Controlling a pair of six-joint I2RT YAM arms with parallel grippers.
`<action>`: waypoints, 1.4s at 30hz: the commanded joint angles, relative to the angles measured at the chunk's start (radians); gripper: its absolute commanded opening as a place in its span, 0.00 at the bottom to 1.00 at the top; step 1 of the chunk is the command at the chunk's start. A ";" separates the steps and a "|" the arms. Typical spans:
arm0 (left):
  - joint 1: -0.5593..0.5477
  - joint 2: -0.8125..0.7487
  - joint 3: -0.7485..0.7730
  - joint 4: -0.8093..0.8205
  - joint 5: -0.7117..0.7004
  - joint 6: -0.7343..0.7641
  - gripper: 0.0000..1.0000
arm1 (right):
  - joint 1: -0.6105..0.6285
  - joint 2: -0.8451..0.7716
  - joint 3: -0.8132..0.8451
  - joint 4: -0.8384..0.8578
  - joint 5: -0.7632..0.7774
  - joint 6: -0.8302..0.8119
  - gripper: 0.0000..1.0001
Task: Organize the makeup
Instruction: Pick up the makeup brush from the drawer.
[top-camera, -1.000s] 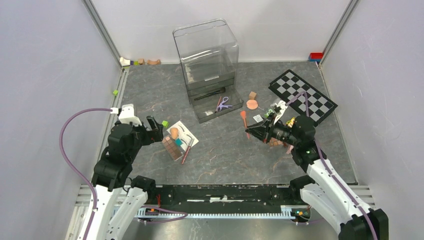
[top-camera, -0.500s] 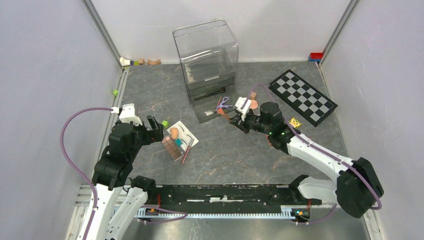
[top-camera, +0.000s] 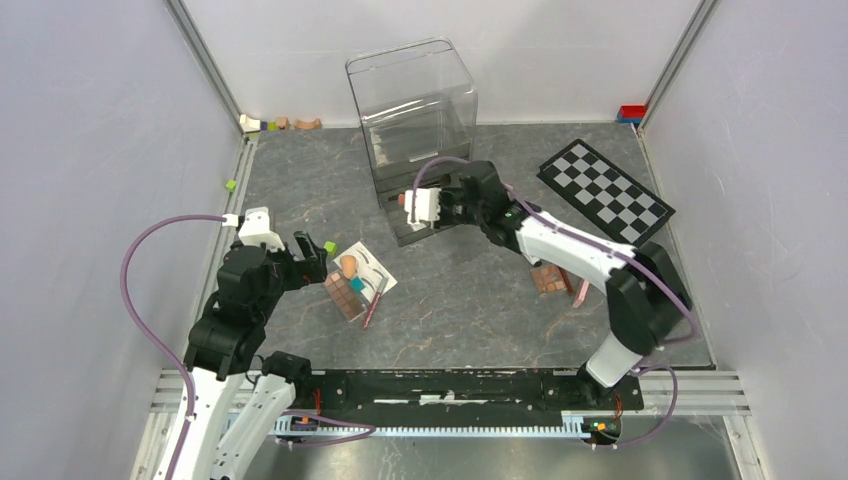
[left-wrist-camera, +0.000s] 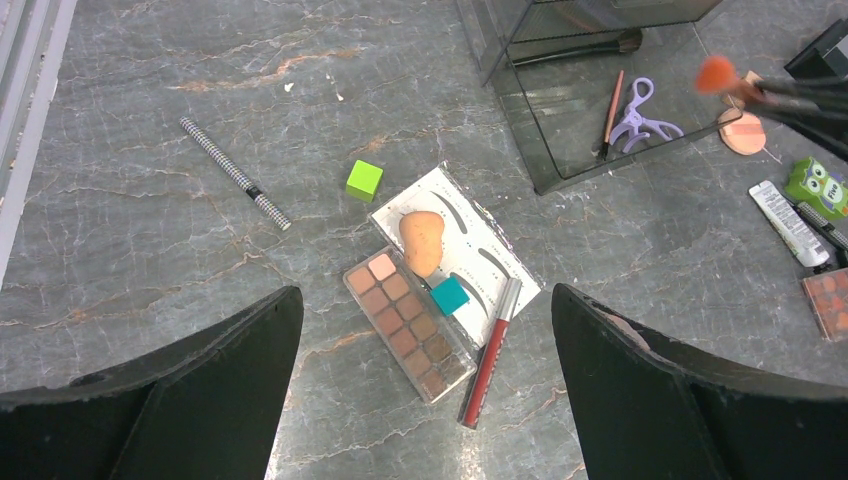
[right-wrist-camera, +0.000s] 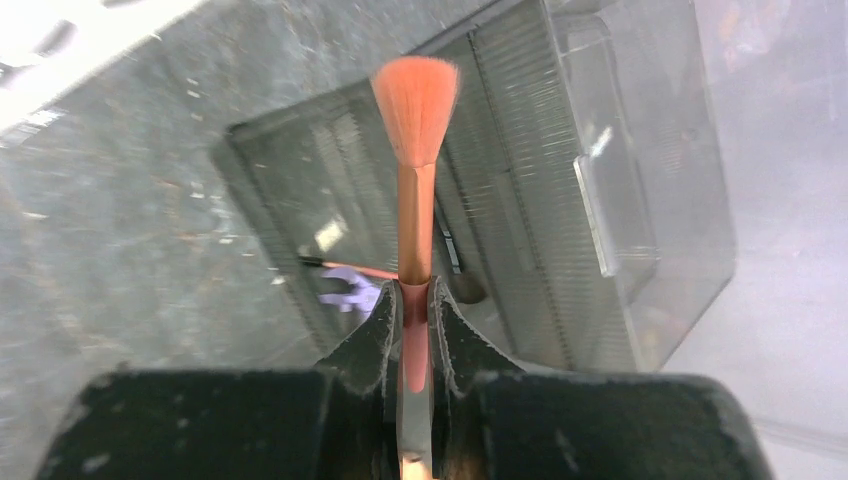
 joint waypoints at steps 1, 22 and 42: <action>0.002 0.002 -0.001 0.029 0.008 -0.034 1.00 | 0.006 0.155 0.197 -0.165 0.141 -0.261 0.00; 0.003 -0.002 -0.002 0.029 0.004 -0.034 1.00 | -0.087 0.051 0.046 0.218 0.251 0.093 0.52; 0.003 0.016 -0.001 0.029 0.008 -0.035 1.00 | -0.163 -0.334 -0.192 -0.210 0.629 1.048 0.70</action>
